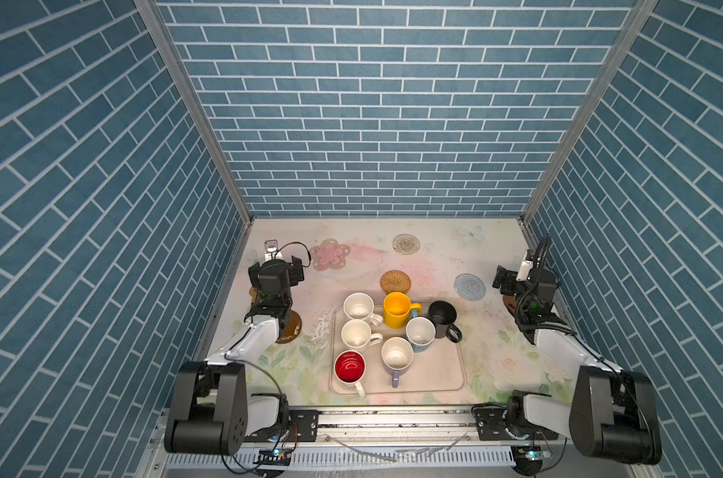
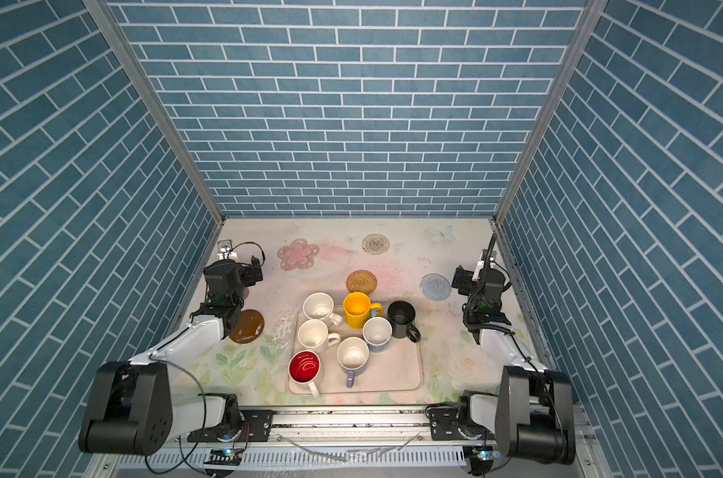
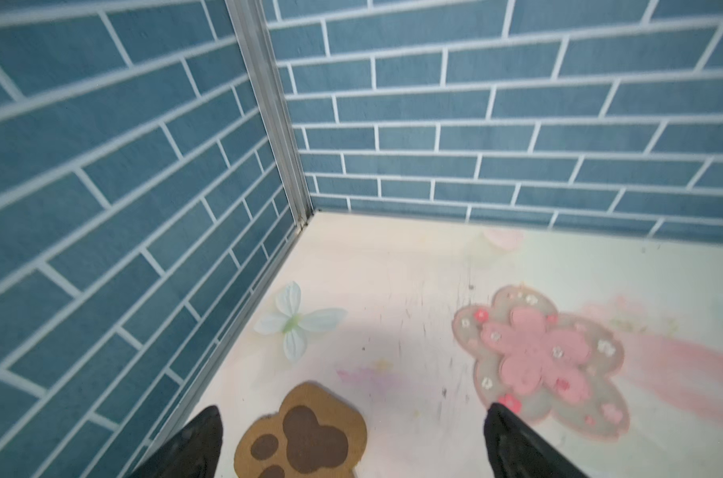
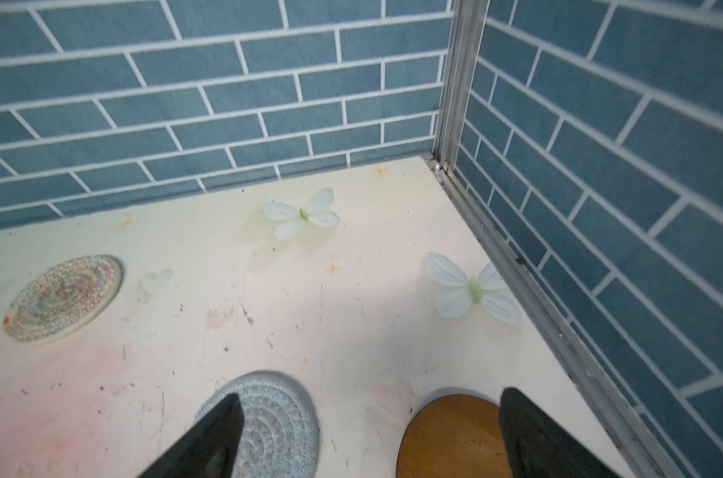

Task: Place cups on coasters
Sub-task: Move the coaster to the top-right of the table.

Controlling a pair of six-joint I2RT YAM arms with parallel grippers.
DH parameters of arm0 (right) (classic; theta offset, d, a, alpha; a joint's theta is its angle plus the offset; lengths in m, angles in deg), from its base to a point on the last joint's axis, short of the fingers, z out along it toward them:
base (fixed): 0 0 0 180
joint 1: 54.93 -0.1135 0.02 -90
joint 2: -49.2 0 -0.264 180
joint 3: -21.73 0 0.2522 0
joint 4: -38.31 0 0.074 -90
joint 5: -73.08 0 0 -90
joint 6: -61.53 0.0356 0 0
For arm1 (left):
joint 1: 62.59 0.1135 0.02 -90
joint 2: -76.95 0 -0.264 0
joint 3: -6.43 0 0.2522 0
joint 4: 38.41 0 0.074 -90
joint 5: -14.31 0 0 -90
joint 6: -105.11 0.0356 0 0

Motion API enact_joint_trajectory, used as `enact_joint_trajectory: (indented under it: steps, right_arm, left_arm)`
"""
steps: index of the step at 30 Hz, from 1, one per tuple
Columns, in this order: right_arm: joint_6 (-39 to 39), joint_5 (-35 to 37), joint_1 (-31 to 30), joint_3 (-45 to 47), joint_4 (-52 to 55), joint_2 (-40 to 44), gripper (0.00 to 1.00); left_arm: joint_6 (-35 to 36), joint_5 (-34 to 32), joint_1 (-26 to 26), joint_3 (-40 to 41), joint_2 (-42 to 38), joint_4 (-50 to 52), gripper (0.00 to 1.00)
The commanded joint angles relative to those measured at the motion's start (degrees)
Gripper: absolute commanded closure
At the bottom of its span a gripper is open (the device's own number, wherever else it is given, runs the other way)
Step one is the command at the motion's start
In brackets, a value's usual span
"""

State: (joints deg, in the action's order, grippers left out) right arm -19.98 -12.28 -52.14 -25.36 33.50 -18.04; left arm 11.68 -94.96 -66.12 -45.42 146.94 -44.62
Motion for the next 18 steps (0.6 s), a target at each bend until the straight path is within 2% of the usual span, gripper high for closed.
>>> enact_joint_trajectory:
  steps: [1,4,9,14,18]
  right_arm:
    - [4.67,1.34,-0.06,-7.53,17.27,4.07,0.07]
    - [7.34,0.21,-0.17,-11.98,25.80,6.88,0.11]
    - [11.62,-3.95,-0.87,-14.57,33.58,9.68,0.16]
    - [13.03,-6.63,-2.16,-19.85,41.80,5.06,0.19]
    - [14.26,-9.38,-2.41,-22.51,45.09,0.99,0.27]
  left_arm:
    - [-4.77,-0.72,-0.03,-4.47,-4.08,15.14,0.01]
    - [-5.88,2.19,-0.25,-9.24,-7.58,23.61,0.01]
    - [-6.90,5.86,-1.02,-18.92,-8.96,38.16,0.01]
    - [-8.59,8.63,-1.89,-25.25,-6.35,48.01,0.01]
    - [-9.65,9.86,-3.78,-28.79,-2.93,53.62,0.01]
